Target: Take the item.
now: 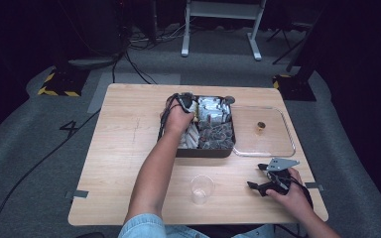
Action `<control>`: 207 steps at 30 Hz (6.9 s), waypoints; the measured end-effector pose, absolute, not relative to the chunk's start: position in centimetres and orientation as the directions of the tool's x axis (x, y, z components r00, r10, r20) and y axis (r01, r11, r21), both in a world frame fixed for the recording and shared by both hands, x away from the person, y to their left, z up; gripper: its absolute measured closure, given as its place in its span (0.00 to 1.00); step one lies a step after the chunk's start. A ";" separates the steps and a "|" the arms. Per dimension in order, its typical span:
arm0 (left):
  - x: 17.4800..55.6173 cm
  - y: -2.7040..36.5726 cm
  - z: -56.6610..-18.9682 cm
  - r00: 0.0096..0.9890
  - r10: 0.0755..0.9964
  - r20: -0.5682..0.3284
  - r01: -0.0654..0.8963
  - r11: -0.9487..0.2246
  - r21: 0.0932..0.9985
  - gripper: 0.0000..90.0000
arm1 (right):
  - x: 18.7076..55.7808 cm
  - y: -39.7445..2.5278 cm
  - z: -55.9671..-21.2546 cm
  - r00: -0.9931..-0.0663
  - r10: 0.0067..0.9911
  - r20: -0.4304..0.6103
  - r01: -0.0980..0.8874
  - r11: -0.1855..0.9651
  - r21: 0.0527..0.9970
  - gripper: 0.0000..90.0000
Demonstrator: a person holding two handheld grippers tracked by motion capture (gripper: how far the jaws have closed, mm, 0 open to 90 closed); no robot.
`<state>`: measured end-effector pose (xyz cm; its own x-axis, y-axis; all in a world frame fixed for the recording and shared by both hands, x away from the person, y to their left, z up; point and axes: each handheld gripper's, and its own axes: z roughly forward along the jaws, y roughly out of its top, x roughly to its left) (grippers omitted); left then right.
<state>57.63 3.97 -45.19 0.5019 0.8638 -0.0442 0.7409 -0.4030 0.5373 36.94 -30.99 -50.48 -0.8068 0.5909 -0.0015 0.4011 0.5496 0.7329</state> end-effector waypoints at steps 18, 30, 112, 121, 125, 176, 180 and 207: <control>57.2 4.2 -43.9 0.559 0.829 0.005 0.703 -0.476 0.529 1.00 | 36.9 -31.0 -50.5 -0.807 0.591 -0.001 0.401 0.549 0.733 0.14; 57.1 4.6 -41.7 0.568 0.823 0.015 0.671 -0.474 0.570 1.00 | 36.9 -31.0 -50.5 -0.807 0.591 -0.002 0.400 0.549 0.734 0.14; 31.5 5.6 -38.2 0.926 0.369 -0.080 0.278 -0.524 0.805 1.00 | 37.2 -30.9 -50.5 -0.809 0.588 0.000 0.399 0.550 0.734 0.14; 31.2 5.5 -39.2 0.926 0.368 -0.086 0.280 -0.517 0.809 1.00 | 37.2 -30.9 -50.5 -0.809 0.587 0.000 0.399 0.550 0.734 0.14; 31.2 5.5 -39.7 0.926 0.366 -0.089 0.283 -0.521 0.805 1.00 | 37.2 -30.9 -50.5 -0.809 0.587 -0.001 0.399 0.551 0.733 0.14; 32.0 15.1 -41.4 0.741 0.671 0.039 0.439 -0.526 0.729 0.31 | 37.4 -30.7 -50.5 -0.806 0.592 -0.002 0.402 0.549 0.733 0.14; 32.2 16.3 -42.3 0.725 0.687 0.040 0.467 -0.534 0.705 0.31 | 37.4 -30.7 -50.5 -0.806 0.592 -0.003 0.401 0.550 0.733 0.14; 33.2 20.9 -48.4 0.648 0.761 0.012 0.608 -0.527 0.594 0.29 | 37.4 -30.7 -50.5 -0.806 0.592 -0.002 0.402 0.549 0.733 0.14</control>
<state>33.20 20.86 -48.40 0.6481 0.7615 0.0121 0.6082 -0.5271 0.5936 37.40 -30.74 -50.47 -0.8058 0.5922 -0.0023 0.4016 0.5492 0.7329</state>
